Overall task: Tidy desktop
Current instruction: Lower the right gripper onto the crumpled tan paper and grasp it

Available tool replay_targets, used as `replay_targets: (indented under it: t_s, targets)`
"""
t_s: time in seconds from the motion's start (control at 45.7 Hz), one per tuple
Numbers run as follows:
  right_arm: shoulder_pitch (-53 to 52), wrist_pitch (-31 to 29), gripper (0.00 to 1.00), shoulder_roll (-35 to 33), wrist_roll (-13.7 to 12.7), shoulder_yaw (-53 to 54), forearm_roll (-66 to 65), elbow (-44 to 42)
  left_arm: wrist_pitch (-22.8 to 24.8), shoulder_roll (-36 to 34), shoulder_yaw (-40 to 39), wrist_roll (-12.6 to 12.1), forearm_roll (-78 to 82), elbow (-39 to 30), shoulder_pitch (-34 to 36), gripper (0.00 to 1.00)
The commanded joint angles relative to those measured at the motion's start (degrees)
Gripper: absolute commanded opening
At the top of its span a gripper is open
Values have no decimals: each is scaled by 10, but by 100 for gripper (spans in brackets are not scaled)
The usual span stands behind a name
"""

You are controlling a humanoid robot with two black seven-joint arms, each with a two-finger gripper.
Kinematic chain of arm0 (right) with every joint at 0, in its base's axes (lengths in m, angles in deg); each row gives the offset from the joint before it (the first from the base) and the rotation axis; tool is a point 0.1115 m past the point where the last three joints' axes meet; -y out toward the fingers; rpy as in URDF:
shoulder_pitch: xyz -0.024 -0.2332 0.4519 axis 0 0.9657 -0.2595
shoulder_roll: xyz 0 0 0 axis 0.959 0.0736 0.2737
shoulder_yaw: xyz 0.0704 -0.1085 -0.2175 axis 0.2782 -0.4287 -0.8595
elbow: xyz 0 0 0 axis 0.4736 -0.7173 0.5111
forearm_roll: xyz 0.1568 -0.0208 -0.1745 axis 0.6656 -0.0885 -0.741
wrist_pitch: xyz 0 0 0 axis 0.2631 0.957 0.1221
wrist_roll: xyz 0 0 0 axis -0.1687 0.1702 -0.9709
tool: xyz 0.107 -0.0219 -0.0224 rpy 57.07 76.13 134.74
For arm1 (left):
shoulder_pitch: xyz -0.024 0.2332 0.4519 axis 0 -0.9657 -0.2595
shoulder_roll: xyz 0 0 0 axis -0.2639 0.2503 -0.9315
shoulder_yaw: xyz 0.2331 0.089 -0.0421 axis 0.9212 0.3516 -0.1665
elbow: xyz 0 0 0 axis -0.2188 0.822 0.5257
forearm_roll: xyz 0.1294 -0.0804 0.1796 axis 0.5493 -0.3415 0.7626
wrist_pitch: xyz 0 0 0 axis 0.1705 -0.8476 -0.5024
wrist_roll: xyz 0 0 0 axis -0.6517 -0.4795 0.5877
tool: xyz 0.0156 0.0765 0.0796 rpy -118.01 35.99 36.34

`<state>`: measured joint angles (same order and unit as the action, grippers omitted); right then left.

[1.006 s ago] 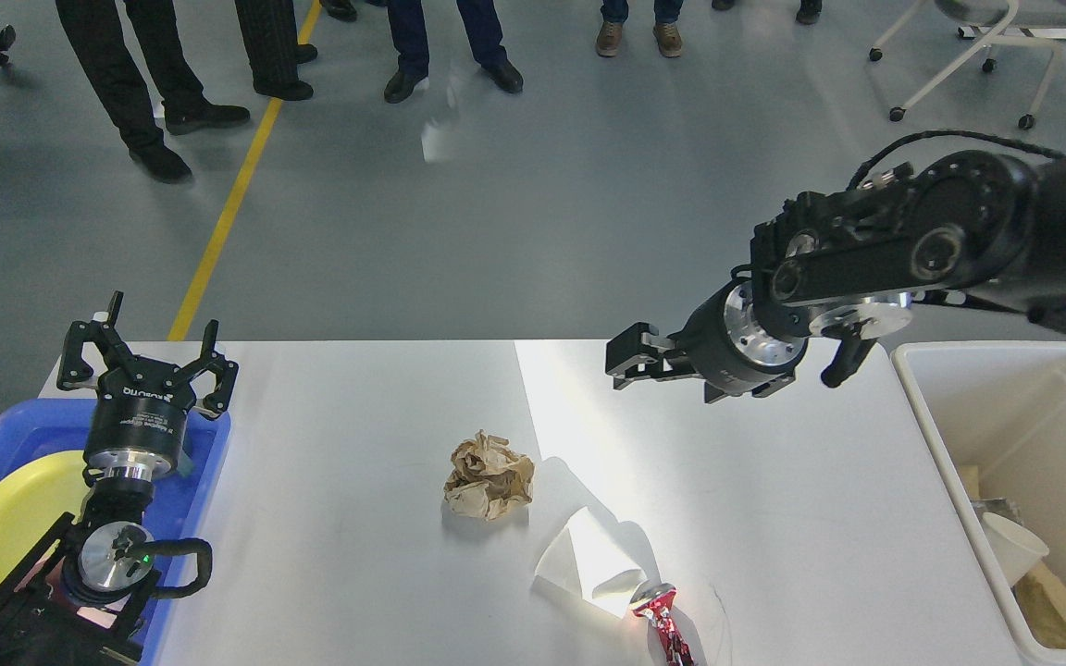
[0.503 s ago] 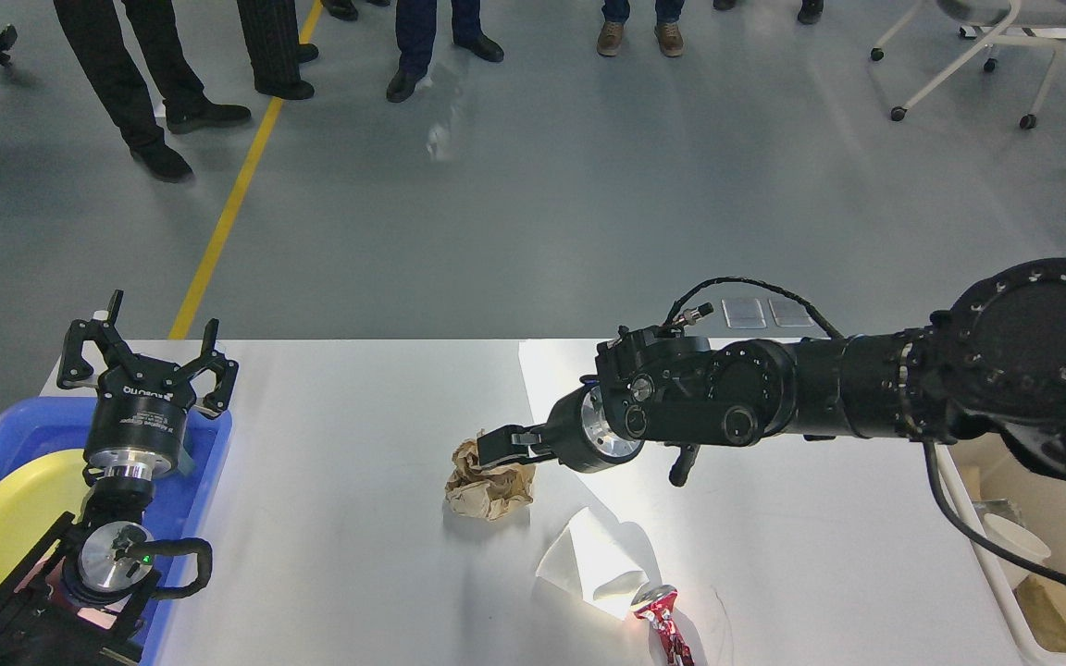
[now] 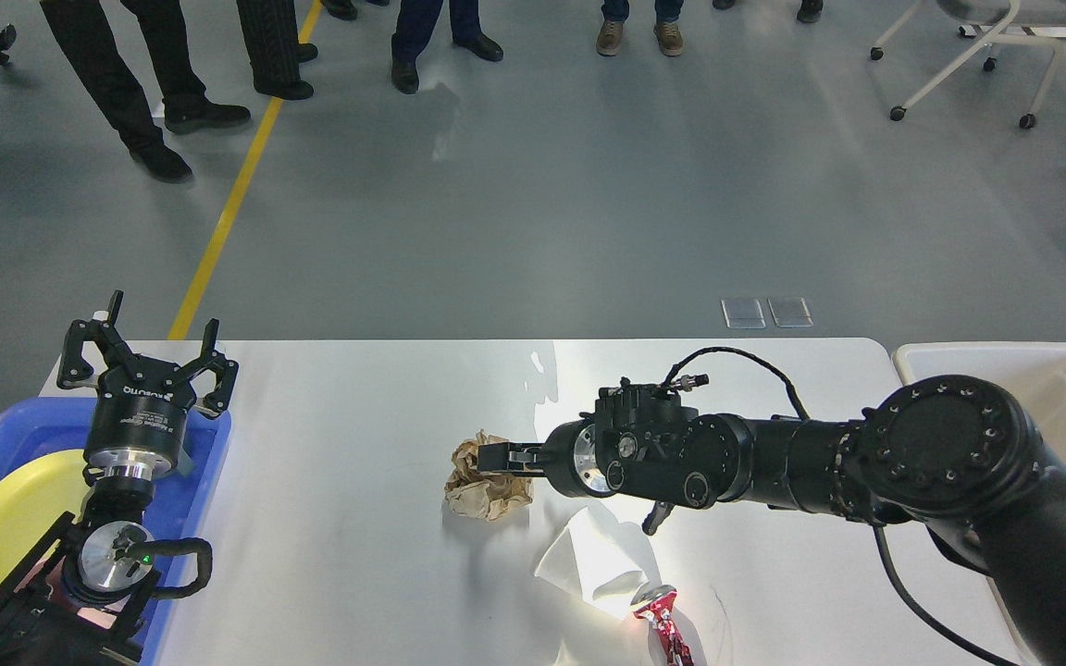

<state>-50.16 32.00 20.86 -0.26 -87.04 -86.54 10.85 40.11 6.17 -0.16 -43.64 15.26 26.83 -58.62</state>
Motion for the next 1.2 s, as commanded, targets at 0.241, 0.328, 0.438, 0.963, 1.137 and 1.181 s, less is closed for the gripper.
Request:
replay_targets:
  t_s: [0.241,0.328,0.438,0.963,1.137,1.181]
  targets:
    - [24,27,98,4,0,-2,-18,-18,0,0,0,0,0,0,0,96]
    - [30,30,98,4,0,-4,-19,-22,0,0,0,0,0,0,0,96]
    - [42,35,97,4,-2,-4,-19,-25,0,0,0,0,0,0,0,96]
    - [68,70,44,4,-6,-2,-5,-24,0,0,0,0,1,0,0,96]
    - [69,68,0,4,-7,-1,-4,-21,0,0,0,0,0,0,0,96]
    - [69,69,0,4,-8,-1,-4,-21,0,0,0,0,0,0,0,96]
